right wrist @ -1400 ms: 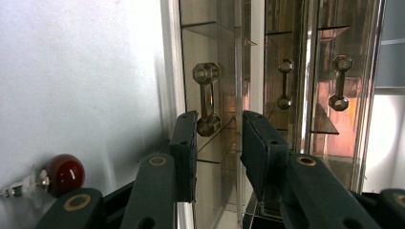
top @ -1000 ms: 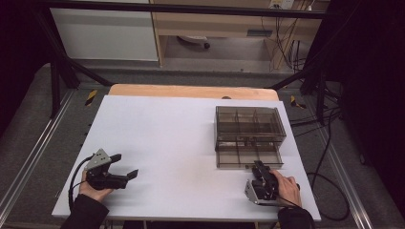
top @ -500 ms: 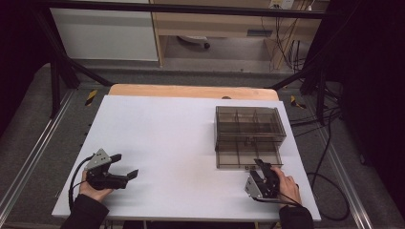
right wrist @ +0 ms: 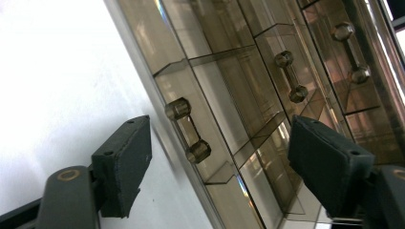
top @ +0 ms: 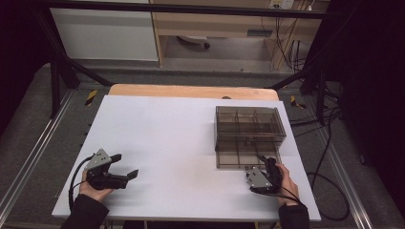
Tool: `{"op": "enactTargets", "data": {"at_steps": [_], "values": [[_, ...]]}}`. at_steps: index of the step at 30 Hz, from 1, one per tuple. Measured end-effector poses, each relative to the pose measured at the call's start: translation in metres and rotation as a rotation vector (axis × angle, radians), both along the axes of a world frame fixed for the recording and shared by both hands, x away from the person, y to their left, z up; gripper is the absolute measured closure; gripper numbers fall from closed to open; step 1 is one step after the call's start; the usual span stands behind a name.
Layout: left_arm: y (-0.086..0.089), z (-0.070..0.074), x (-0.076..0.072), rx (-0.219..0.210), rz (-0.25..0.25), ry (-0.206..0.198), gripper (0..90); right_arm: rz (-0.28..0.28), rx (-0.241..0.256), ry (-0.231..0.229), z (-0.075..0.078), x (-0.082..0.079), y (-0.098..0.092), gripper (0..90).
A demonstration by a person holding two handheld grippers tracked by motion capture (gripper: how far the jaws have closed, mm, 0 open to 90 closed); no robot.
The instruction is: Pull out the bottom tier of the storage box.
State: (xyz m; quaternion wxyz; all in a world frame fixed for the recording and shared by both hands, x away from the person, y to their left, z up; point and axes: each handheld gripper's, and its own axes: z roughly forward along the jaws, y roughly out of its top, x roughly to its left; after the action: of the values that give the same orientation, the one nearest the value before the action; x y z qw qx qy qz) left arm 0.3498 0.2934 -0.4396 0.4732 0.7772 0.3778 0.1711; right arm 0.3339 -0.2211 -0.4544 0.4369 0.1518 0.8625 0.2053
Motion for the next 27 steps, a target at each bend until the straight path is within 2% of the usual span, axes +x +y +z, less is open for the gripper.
{"op": "enactTargets", "data": {"at_steps": [3, 10, 14, 27], "values": [[0.000, 0.000, 0.000, 0.000, 0.000, -0.001, 4.5, -0.022, 0.050, 0.021, 0.002, 0.001, -0.001, 19.5], [0.000, 0.000, 0.000, -0.001, 0.001, 0.000, 4.5, -0.102, 0.225, 0.092, 0.009, 0.004, -0.007, 16.4], [0.000, 0.000, 0.000, -0.002, 0.001, 0.001, 4.5, -0.120, 0.314, 0.140, 0.011, 0.006, -0.010, 14.6], [0.000, -0.001, 0.000, 0.002, 0.002, 0.003, 4.5, -0.139, 0.517, 0.266, 0.013, 0.005, -0.019, 9.7]]}}
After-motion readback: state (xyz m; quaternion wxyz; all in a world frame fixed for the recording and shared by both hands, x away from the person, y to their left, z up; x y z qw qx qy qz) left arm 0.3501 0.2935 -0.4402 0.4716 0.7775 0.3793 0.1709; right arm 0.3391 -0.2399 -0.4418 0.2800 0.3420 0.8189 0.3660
